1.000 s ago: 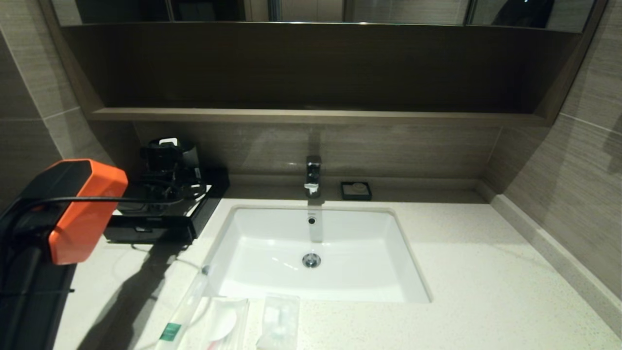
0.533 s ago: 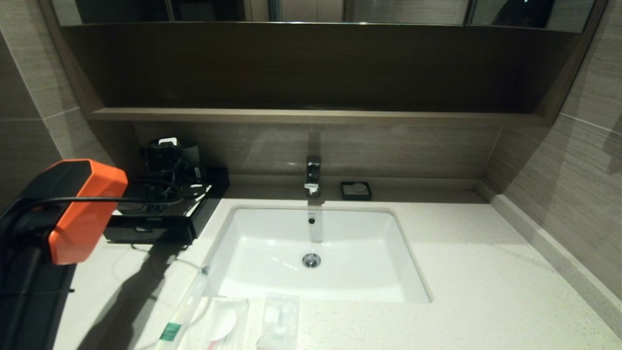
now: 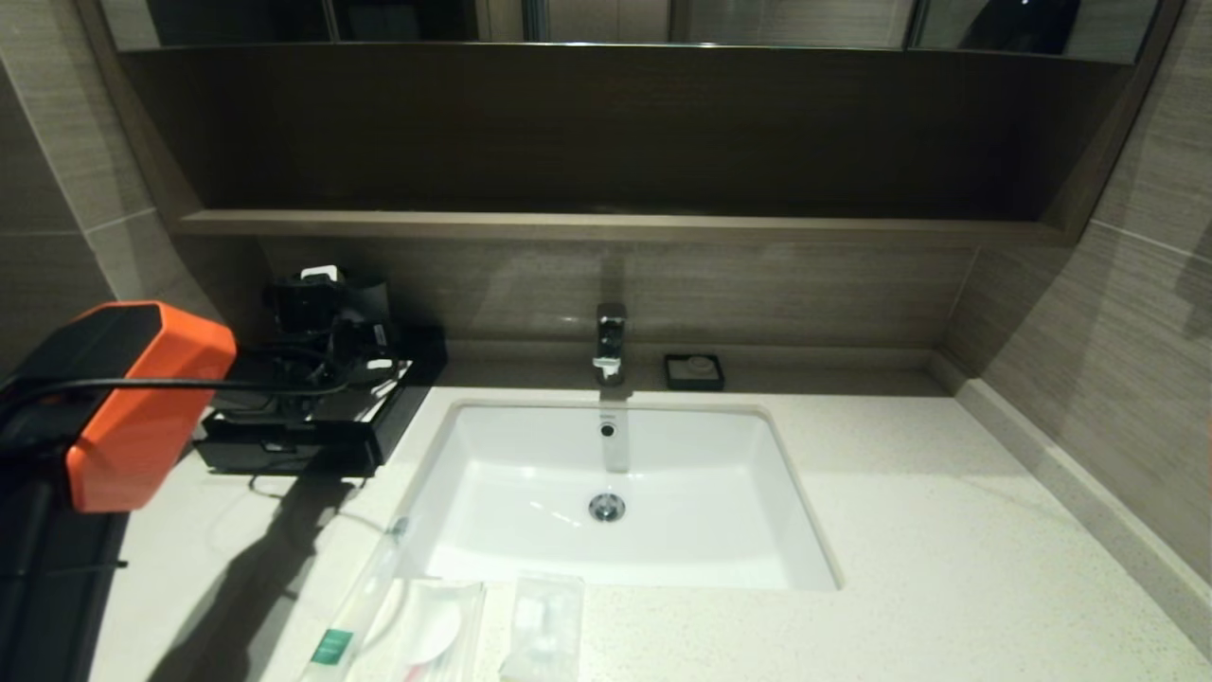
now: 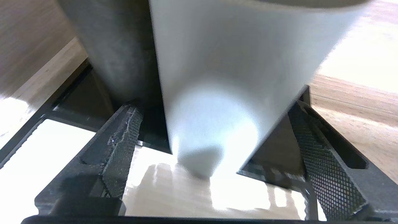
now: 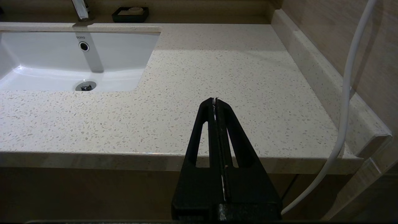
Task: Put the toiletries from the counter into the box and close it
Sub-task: Place the cup on the storage box
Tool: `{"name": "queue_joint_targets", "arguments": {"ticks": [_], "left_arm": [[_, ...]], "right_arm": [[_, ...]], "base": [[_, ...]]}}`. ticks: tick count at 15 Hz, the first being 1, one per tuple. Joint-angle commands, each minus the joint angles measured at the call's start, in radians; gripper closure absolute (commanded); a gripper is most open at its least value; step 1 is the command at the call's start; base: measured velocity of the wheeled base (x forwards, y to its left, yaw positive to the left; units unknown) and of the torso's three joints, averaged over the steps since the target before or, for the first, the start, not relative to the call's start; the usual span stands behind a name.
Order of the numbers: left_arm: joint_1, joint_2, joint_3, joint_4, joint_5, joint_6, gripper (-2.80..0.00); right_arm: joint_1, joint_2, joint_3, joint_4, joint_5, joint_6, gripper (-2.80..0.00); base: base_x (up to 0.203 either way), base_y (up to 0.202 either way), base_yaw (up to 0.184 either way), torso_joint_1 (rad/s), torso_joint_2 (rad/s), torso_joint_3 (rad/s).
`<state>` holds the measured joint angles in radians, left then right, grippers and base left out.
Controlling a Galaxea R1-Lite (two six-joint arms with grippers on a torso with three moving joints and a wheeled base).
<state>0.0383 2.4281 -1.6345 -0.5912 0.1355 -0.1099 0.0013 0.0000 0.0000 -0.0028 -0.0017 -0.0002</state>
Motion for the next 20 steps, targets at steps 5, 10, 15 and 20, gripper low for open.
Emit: {"name": "queue_joint_targets", "arguments": {"ticks": [5, 10, 15, 20], "left_arm": [[0.0, -0.183, 0.205, -0.036, 0.0, -0.002, -2.8], [0.0, -0.193, 0.24, -0.03, -0.001, 0.004, 0.0], [0.0, -0.184, 0.233, -0.029, -0.001, 0.004, 0.0], [-0.005, -0.136, 0.225, -0.027, 0.001, 0.007, 0.0]], "right_arm": [[0.0, -0.002, 0.002, 0.0, 0.0, -0.001, 0.0], [0.0, -0.002, 0.002, 0.0, 0.0, -0.001, 0.0], [0.0, -0.002, 0.002, 0.0, 0.0, 0.0, 0.0], [0.0, -0.002, 0.002, 0.0, 0.0, 0.0, 0.0]], "base": [[0.0, 0.0, 0.0, 0.0, 0.0, 0.0], [0.0, 0.0, 0.0, 0.0, 0.0, 0.0], [0.0, 0.0, 0.0, 0.0, 0.0, 0.0], [0.0, 0.0, 0.0, 0.0, 0.0, 0.0]]}}
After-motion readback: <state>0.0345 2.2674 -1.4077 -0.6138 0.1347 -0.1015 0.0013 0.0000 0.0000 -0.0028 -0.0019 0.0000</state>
